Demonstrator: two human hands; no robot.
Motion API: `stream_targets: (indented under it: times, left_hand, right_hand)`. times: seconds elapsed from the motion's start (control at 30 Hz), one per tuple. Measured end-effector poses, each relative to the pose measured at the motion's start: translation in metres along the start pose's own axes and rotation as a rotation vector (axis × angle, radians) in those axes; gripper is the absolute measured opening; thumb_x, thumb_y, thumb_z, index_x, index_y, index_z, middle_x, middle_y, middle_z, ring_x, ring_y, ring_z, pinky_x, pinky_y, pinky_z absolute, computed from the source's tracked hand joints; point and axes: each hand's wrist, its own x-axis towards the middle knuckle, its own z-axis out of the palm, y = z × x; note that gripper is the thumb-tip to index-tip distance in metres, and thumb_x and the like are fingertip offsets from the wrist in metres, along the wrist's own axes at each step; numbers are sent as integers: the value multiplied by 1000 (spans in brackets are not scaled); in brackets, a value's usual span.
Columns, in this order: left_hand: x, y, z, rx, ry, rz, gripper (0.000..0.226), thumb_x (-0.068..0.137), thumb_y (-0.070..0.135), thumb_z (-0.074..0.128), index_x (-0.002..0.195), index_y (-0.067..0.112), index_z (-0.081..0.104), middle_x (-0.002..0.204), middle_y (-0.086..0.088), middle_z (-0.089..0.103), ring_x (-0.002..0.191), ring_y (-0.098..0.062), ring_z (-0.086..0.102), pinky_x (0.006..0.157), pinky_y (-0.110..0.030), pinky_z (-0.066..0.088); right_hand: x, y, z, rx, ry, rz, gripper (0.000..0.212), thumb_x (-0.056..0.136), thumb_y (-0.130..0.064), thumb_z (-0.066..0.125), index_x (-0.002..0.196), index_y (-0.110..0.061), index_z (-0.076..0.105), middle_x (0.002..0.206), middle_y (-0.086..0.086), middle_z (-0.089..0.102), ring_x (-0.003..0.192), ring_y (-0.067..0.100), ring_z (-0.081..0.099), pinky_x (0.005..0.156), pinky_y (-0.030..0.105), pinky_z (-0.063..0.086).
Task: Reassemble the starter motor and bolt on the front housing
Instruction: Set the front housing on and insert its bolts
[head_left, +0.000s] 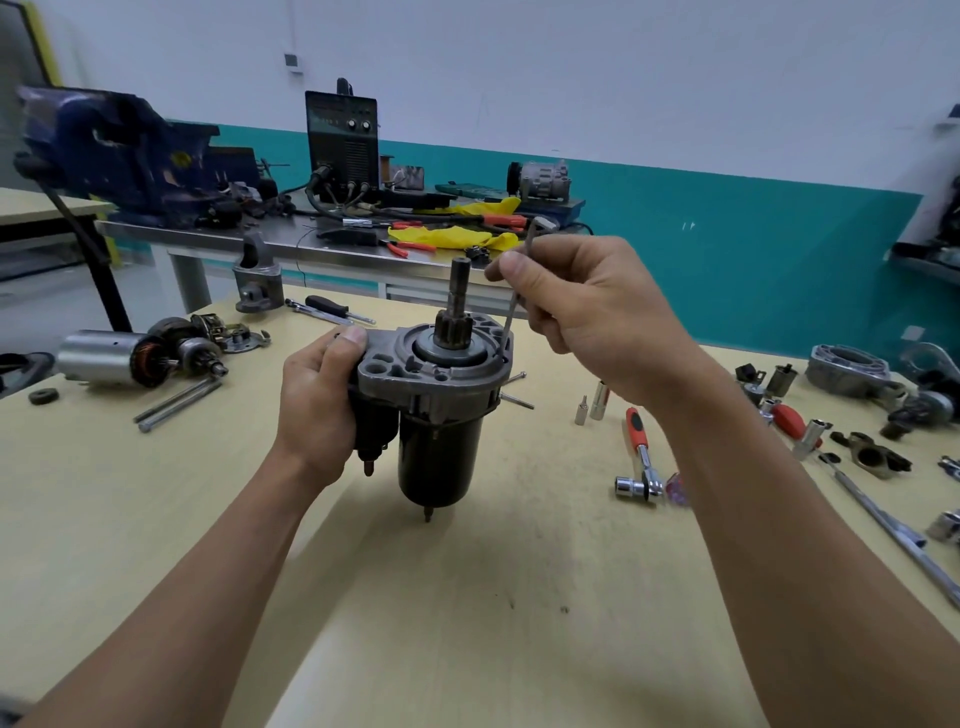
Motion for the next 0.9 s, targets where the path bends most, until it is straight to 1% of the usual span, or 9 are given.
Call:
stream_targets:
  times: [0.1, 0.17, 0.23, 0.3, 0.47, 0.57, 0.67, 0.8, 0.9]
  left_hand:
    - [0, 0, 0, -5, -6, -6, 79, 75, 53, 55, 108, -19, 56, 110, -47, 57, 108, -63, 52, 94, -72, 41]
    - [0, 0, 0, -11, -8, -10, 80, 76, 52, 55, 110, -20, 56, 112, -46, 57, 110, -63, 52, 96, -73, 40]
    - [1, 0, 1, -8, -7, -10, 80, 76, 52, 55, 111, -20, 56, 112, -46, 58, 110, -63, 52, 96, -72, 40]
    - [1, 0, 1, -11, -6, -12, 80, 76, 52, 55, 109, -21, 55, 111, -47, 57, 109, -64, 51, 95, -72, 40]
    - [1, 0, -1, -14, -6, -19, 81, 76, 52, 55, 110, -22, 54, 112, -48, 55, 109, -65, 50, 96, -72, 39]
    - [1, -1, -1, 4, 14, -11, 80, 75, 53, 55, 109, -20, 55, 113, -48, 56, 106, -61, 54, 92, -69, 43]
    - [2, -1, -2, 3, 34, -15, 75, 75, 52, 56, 108, -15, 58, 114, -48, 55, 106, -61, 54, 93, -71, 42]
    - [2, -1, -1, 16, 58, -15, 65, 74, 53, 56, 99, -7, 61, 112, -50, 53, 95, -44, 57, 85, -64, 43]
    - [2, -2, -1, 18, 47, -9, 69, 75, 53, 56, 102, -11, 60, 111, -50, 53, 94, -43, 57, 85, -62, 44]
  right_hand:
    - [-1, -2, -2, -67, -40, -13, 14, 97, -17, 59, 93, -17, 72, 56, -17, 59, 51, -2, 49, 48, 9, 37]
    - [-1, -1, 3, -90, 46, -49, 11, 92, -18, 67, 83, -16, 72, 57, -15, 60, 52, -2, 50, 50, 10, 40]
    - [1, 3, 10, -95, 180, -73, 18, 85, -21, 77, 72, -12, 68, 59, -7, 59, 53, 2, 50, 52, 16, 43]
    - [2, 6, 14, -89, 237, -63, 25, 80, -26, 81, 70, -12, 64, 60, -2, 57, 52, 5, 48, 51, 18, 43]
    - [1, 3, 7, -49, 112, -24, 13, 90, -25, 71, 101, -18, 69, 48, -16, 50, 44, 1, 46, 47, 11, 38]
    - [0, -1, -1, -15, 24, -22, 10, 96, -18, 62, 98, -15, 71, 50, -18, 54, 46, -1, 47, 45, 9, 36]
    - [-1, -3, -1, -61, -13, -38, 8, 95, -15, 63, 92, -16, 70, 54, -19, 58, 49, -3, 50, 47, 8, 38]
    - [1, 3, 12, -77, 192, -76, 18, 87, -17, 75, 72, -17, 64, 60, -9, 58, 51, 2, 50, 51, 16, 44]
    - [2, 7, 18, -48, 279, -53, 23, 82, -19, 80, 69, -17, 60, 60, -8, 56, 52, 2, 49, 51, 17, 45]
